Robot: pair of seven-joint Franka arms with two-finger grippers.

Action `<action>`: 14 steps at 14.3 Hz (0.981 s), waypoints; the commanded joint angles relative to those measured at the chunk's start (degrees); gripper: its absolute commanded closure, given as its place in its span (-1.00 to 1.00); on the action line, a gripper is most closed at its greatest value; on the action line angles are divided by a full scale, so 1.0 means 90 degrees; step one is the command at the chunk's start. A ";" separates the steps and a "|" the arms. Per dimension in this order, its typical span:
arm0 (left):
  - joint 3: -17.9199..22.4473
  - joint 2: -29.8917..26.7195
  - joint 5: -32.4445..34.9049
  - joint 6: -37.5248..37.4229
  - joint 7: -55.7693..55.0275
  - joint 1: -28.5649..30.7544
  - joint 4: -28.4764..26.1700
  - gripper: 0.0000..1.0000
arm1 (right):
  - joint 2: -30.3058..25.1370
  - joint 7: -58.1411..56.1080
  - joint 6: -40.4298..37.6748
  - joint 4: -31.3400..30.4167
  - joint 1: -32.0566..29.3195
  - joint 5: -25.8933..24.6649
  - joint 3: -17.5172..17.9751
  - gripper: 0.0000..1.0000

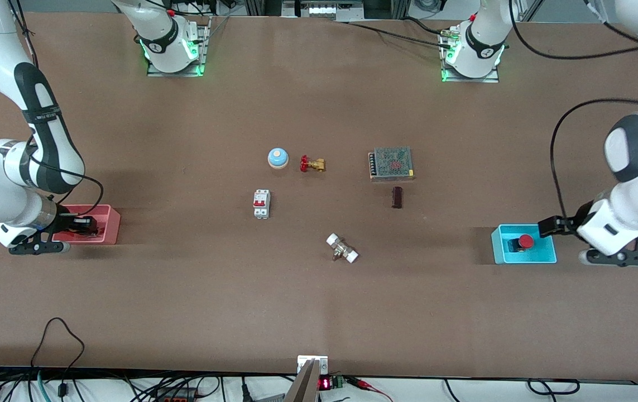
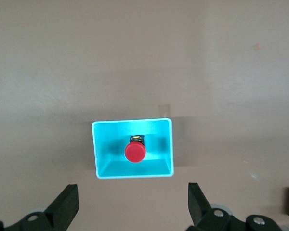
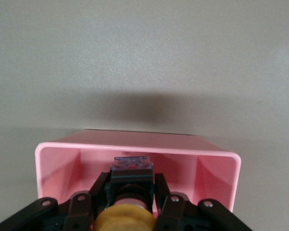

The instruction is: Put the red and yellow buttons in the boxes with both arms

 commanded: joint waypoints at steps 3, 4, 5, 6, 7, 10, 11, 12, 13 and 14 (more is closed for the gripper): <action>-0.0115 -0.0205 0.0046 -0.1247 -0.0246 -0.0006 0.1004 -1.00 | 0.0040 -0.0063 0.0101 -0.0025 -0.0049 0.0004 0.0030 -0.01; -0.0115 -0.0352 0.0046 -0.1618 -0.0255 0.0023 0.0840 -1.00 | 0.0050 -0.0043 0.0101 -0.0025 -0.0049 0.0004 0.0030 -0.06; -0.0115 -0.0604 0.0046 -0.1603 -0.0255 0.0033 0.0509 -1.00 | 0.0050 -0.0034 0.0101 -0.0025 -0.0049 0.0004 0.0030 -0.12; -0.0115 -0.1013 0.0056 -0.1225 -0.0255 0.0023 -0.0084 -1.00 | 0.0050 -0.0024 0.0101 -0.0025 -0.0039 0.0004 0.0030 -0.30; -0.0124 -0.1549 0.0056 -0.0661 -0.0255 0.0004 -0.0902 -1.00 | 0.0050 -0.0014 0.0101 -0.0025 -0.0039 0.0004 0.0030 -0.42; -0.0124 -0.2627 -0.0003 0.0040 -0.0226 0.0033 -0.2384 -1.00 | -0.0066 -0.0004 0.0052 -0.0015 -0.0010 0.0004 0.0039 -1.00; -0.0134 -0.2638 -0.0003 -0.0271 -0.0245 -0.0006 -0.2298 -1.00 | -0.0202 -0.0024 -0.0006 -0.0015 0.0000 0.0004 0.0068 -1.00; -0.0124 -0.2600 -0.0022 -0.0555 -0.0236 -0.0006 -0.2026 -1.00 | -0.0426 -0.0024 -0.0268 -0.0015 0.0019 0.0014 0.0088 -1.00; -0.0124 -0.2541 -0.0022 -0.0780 -0.0236 -0.0025 -0.1898 -1.00 | -0.0689 -0.0024 -0.0657 0.0023 0.0039 0.0063 0.0098 -1.00; -0.0124 -0.2502 -0.0022 -0.0840 -0.0236 -0.0026 -0.1838 -1.00 | -0.0982 -0.0024 -0.1009 0.0043 0.0068 0.0092 0.0117 -1.00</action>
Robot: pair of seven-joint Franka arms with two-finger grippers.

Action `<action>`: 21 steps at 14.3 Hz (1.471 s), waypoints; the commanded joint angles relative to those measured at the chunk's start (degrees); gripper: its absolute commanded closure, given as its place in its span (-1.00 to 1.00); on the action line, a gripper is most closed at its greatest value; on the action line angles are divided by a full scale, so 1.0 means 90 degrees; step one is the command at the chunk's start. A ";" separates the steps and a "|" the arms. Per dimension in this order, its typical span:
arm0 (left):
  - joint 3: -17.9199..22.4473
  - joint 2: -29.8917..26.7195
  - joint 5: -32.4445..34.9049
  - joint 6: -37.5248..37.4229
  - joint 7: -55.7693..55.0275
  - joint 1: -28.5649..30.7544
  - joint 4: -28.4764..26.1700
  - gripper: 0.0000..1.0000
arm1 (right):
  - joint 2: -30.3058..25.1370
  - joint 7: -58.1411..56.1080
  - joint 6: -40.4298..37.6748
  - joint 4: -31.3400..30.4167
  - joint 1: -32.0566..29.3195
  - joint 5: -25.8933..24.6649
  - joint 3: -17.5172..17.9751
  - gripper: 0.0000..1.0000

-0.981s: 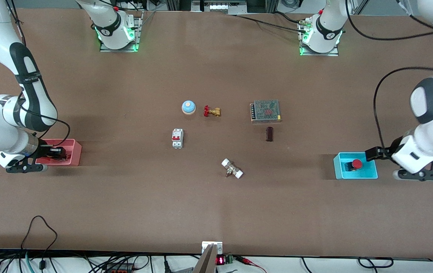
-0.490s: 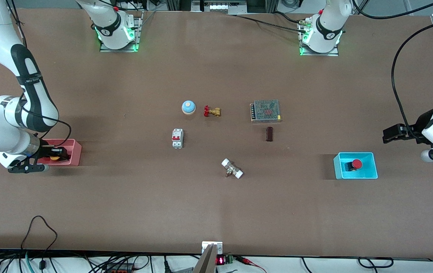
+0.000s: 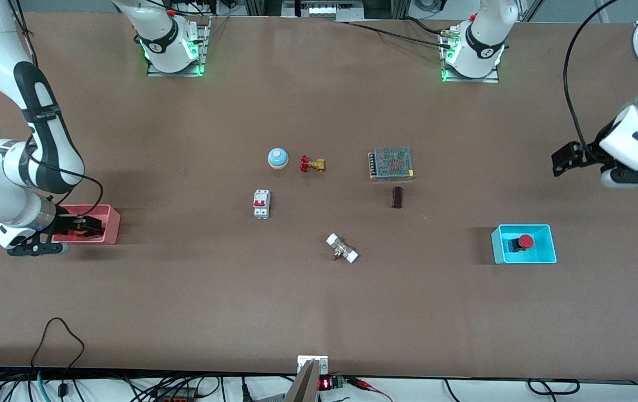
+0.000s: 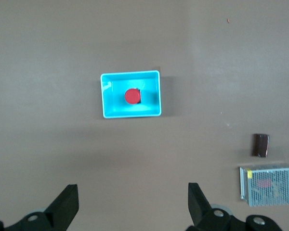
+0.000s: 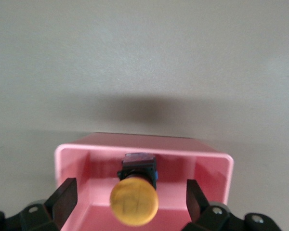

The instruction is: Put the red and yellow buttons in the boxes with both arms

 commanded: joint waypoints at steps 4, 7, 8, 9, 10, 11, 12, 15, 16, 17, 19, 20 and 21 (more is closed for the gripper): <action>-0.0007 -0.0014 -0.0021 -0.0217 -0.0045 -0.0024 0.0095 -1.00 | -0.1841 0.0510 -0.1944 0.0166 0.0680 0.0014 0.0066 -1.00; -0.0007 -0.0014 -0.0011 -0.0217 -0.0006 -0.0024 0.0095 -1.00 | -0.2175 0.0580 -0.3624 0.1044 0.1121 0.0032 0.0066 -1.00; -0.0017 -0.0014 -0.0011 -0.0217 -0.0054 -0.0034 0.0105 -1.00 | -0.2340 0.0716 -0.3908 0.1279 0.1238 0.0081 0.0066 -1.00; -0.0017 -0.0014 -0.0021 -0.0217 -0.0064 -0.0034 0.0105 -1.00 | -0.2477 0.1065 -0.4056 0.1388 0.1317 0.0091 0.0076 -1.00; -0.0017 -0.0014 -0.0021 -0.0217 -0.0045 -0.0034 0.0105 -1.00 | -0.2614 0.1610 -0.4251 0.1447 0.1433 0.0140 0.0085 -1.00; -0.0007 -0.0014 -0.0021 -0.0227 -0.0045 -0.0024 0.0105 -1.00 | -0.2654 0.1983 -0.4475 0.1505 0.1483 0.0227 0.0143 -1.00; -0.0007 -0.0014 -0.0021 -0.0227 -0.0045 -0.0024 0.0105 -1.00 | -0.2654 0.2054 -0.4681 0.1690 0.1483 0.0180 0.0308 -1.00; -0.0017 -0.0024 -0.0021 -0.0227 -0.0035 -0.0034 0.0105 -1.00 | -0.2586 0.1928 -0.4713 0.1760 0.1444 0.0160 0.0320 -1.00; -0.0017 -0.0024 -0.0030 -0.0227 -0.0026 -0.0034 0.0105 -1.00 | -0.2538 0.1928 -0.4712 0.1760 0.1435 0.0160 0.0310 -1.00; -0.0017 -0.0024 -0.0031 -0.0227 -0.0026 -0.0034 0.0105 -1.00 | -0.2537 0.1947 -0.4722 0.1770 0.1454 0.0160 0.0310 -1.00; -0.0134 -0.0024 -0.0031 -0.0227 -0.0025 -0.0024 0.0105 -1.00 | -0.2527 0.1948 -0.4770 0.1770 0.1406 0.0160 0.0310 -1.00; -0.0134 -0.0024 -0.0031 -0.0227 -0.0026 -0.0024 0.0105 -1.00 | -0.2527 0.1948 -0.4771 0.1770 0.1405 0.0169 0.0310 -1.00; -0.0144 -0.0034 -0.0031 -0.0227 -0.0026 -0.0024 0.0105 -1.00 | -0.2527 0.1948 -0.4780 0.1770 0.1434 0.0160 0.0310 -1.00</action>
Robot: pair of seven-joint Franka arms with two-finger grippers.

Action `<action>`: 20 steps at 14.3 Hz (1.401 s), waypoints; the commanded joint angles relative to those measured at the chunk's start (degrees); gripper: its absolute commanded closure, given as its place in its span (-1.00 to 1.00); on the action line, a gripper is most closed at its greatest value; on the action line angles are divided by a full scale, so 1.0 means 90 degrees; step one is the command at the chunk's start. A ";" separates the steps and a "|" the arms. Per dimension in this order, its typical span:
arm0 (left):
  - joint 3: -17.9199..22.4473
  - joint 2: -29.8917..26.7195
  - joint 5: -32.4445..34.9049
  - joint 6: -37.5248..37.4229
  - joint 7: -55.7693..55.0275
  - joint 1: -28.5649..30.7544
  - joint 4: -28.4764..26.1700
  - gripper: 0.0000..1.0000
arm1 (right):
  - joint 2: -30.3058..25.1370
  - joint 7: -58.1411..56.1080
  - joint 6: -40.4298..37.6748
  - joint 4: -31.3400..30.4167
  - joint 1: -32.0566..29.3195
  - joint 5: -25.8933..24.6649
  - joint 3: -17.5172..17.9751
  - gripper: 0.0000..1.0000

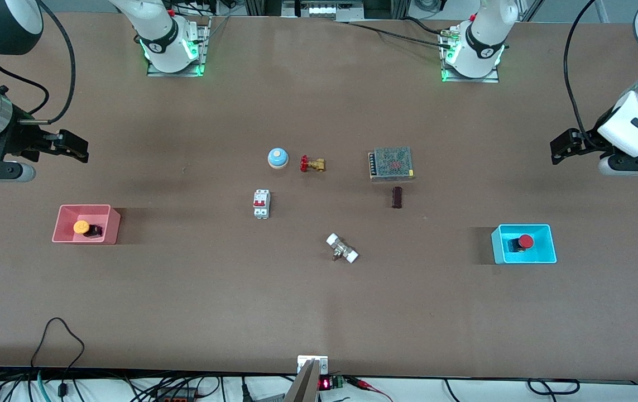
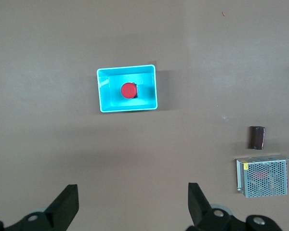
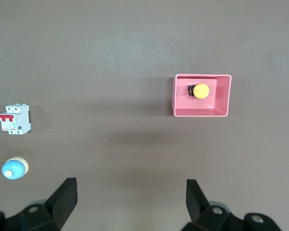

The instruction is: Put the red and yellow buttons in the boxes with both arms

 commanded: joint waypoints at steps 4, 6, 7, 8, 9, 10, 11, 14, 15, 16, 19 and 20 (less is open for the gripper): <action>-0.0036 -0.0007 -0.0030 -0.0179 -0.0020 -0.0008 0.0091 -1.00 | 0.0045 0.0068 -0.0115 0.0174 -0.0014 0.0065 0.0033 -1.00; -0.0036 -0.0017 -0.0030 -0.0189 -0.0020 -0.0008 0.0091 -1.00 | 0.0045 0.0058 -0.0095 0.0174 -0.0014 0.0065 0.0033 -1.00; -0.0036 -0.0007 -0.0030 -0.0189 -0.0020 -0.0008 0.0091 -1.00 | 0.0045 0.0077 -0.0095 0.0174 -0.0014 0.0065 0.0033 -1.00; -0.0036 -0.0007 -0.0030 -0.0189 -0.0020 -0.0008 0.0091 -1.00 | 0.0055 0.0029 -0.0105 0.0174 -0.0014 0.0065 0.0033 -1.00; -0.0036 -0.0017 -0.0030 -0.0199 -0.0020 -0.0008 0.0091 -1.00 | 0.0045 -0.0165 -0.0105 0.0174 -0.0024 0.0055 0.0033 -1.00; -0.0036 -0.0007 -0.0030 -0.0199 -0.0020 0.0001 0.0091 -1.00 | 0.0045 -0.0399 -0.0114 0.0174 -0.0024 0.0046 0.0033 -1.00; -0.0036 -0.0017 -0.0030 -0.0199 -0.0020 0.0001 0.0091 -1.00 | 0.0045 -0.0469 -0.0124 0.0174 -0.0024 0.0046 0.0033 -1.00; -0.0036 -0.0017 -0.0030 -0.0199 -0.0020 0.0001 0.0091 -1.00 | 0.0045 -0.0440 -0.0134 0.0174 -0.0024 0.0046 0.0023 -1.00; -0.0036 -0.0017 -0.0030 -0.0208 -0.0020 0.0001 0.0091 -1.00 | 0.0045 -0.0411 -0.0153 0.0174 -0.0024 0.0055 0.0033 -1.00; -0.0036 -0.0017 -0.0030 -0.0228 -0.0020 0.0001 0.0091 -1.00 | 0.0045 -0.0401 -0.0154 0.0174 -0.0024 0.0055 0.0033 -1.00; -0.0036 -0.0017 -0.0030 -0.0238 -0.0020 0.0001 0.0091 -1.00 | 0.0045 -0.0382 -0.0163 0.0174 -0.0024 0.0075 0.0033 -1.00; -0.0036 -0.0017 -0.0030 -0.0238 -0.0020 0.0001 0.0091 -1.00 | 0.0045 -0.0382 -0.0163 0.0174 -0.0024 0.0075 0.0033 -1.00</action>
